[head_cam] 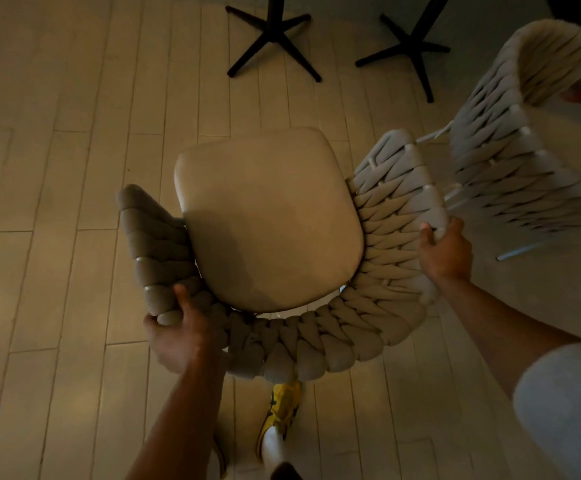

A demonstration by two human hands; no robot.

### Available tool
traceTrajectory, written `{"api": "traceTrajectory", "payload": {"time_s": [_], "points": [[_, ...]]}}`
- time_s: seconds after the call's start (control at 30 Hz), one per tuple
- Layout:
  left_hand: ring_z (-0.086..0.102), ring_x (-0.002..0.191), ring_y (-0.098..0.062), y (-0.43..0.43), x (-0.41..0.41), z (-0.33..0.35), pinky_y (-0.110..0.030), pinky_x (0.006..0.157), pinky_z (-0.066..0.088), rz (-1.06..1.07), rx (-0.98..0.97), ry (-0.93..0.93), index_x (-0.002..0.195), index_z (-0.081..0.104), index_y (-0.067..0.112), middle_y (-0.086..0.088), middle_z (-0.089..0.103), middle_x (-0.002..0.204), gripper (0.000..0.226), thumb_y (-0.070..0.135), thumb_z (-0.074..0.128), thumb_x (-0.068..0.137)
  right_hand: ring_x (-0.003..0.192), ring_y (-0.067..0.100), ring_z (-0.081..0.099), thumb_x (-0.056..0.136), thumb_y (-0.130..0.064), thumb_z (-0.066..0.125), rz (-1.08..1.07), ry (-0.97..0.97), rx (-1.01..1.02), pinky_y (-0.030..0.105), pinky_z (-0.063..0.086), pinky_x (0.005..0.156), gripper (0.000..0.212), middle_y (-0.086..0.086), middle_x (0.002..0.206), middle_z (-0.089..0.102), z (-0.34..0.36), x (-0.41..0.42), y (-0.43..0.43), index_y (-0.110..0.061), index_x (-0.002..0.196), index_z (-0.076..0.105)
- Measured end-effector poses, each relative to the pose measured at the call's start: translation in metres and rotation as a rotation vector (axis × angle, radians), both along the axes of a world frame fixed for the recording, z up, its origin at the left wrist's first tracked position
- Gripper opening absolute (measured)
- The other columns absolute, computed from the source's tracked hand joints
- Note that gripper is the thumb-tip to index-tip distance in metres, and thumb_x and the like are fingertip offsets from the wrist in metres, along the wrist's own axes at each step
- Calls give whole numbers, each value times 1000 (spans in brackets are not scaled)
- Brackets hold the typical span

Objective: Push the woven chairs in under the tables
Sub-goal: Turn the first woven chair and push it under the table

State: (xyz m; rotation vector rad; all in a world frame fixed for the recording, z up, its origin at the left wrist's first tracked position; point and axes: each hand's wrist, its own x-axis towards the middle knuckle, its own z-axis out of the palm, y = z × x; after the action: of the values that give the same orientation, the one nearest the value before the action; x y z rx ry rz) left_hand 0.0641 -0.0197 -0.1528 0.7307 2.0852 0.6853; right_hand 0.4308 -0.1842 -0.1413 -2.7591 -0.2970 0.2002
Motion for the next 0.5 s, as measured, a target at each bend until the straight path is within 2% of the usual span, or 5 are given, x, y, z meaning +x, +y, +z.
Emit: {"api": "traceTrajectory", "payload": {"time_s": [0.17, 0.3, 0.37, 0.5], "points": [[68, 102, -28, 32, -1, -3, -44, 95, 53, -104, 96, 9, 104, 61, 31, 1, 68, 102, 44, 70, 65, 85, 108, 51, 63, 106, -38, 51, -45, -18, 9, 49, 51, 78, 50, 34, 123, 62, 0, -13, 7, -1, 139, 42], [68, 104, -32, 68, 2, 1, -44, 96, 52, -188, 103, 78, 112, 68, 22, -8, 72, 110, 51, 65, 68, 86, 104, 51, 64, 106, -32, 54, -120, -39, 49, 46, 49, 75, 45, 34, 120, 63, -2, -33, 9, 2, 134, 45], [69, 102, -30, 84, 0, 0, -46, 96, 55, -234, 106, 71, 112, 68, 22, -7, 73, 109, 54, 68, 68, 84, 103, 51, 65, 105, -28, 54, -147, -52, 72, 45, 48, 73, 45, 35, 120, 63, -4, -45, 8, 4, 135, 45], [69, 101, -32, 106, -4, 1, -51, 95, 56, -319, 92, 102, 111, 66, 24, -8, 73, 108, 52, 68, 68, 83, 106, 51, 64, 105, -26, 53, -193, -46, 102, 50, 51, 80, 47, 33, 125, 62, -6, -71, 4, 3, 140, 42]]}}
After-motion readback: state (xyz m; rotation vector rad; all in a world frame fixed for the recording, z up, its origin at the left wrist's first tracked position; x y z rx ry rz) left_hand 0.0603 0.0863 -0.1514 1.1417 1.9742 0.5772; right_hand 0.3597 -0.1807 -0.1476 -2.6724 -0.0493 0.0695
